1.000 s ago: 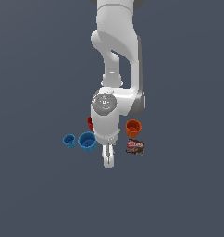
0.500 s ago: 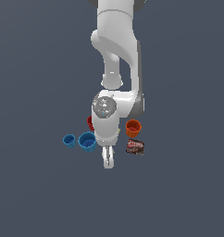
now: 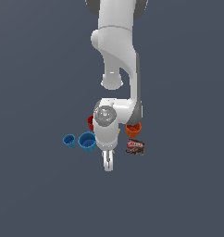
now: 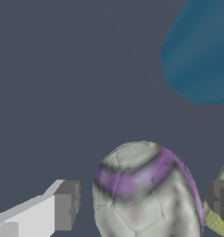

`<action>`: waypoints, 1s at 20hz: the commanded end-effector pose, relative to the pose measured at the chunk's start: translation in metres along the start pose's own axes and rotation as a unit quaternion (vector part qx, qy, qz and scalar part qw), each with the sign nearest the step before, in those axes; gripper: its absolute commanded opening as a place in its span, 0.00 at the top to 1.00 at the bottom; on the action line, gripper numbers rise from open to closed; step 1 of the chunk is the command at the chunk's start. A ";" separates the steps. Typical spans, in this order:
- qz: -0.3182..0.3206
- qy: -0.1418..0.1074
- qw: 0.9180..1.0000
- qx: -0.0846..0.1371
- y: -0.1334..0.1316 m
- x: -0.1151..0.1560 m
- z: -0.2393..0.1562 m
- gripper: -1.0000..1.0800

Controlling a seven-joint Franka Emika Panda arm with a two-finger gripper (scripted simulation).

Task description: Pick up a designated object from a clutter of objects.

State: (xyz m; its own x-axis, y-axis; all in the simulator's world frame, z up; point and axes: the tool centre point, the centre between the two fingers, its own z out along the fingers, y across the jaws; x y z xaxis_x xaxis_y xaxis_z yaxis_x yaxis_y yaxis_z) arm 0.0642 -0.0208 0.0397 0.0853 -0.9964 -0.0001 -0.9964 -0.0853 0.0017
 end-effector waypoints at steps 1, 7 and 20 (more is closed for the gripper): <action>0.000 0.000 1.000 0.001 -0.001 0.000 0.001 1.00; 0.000 0.000 1.000 0.001 -0.001 0.000 0.001 1.00; 0.000 0.000 1.000 0.001 -0.005 -0.006 -0.026 1.00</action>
State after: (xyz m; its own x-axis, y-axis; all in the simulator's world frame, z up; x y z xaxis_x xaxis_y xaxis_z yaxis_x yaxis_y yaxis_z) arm 0.0671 -0.0163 0.0575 0.0847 -0.9964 -0.0001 -0.9964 -0.0847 0.0015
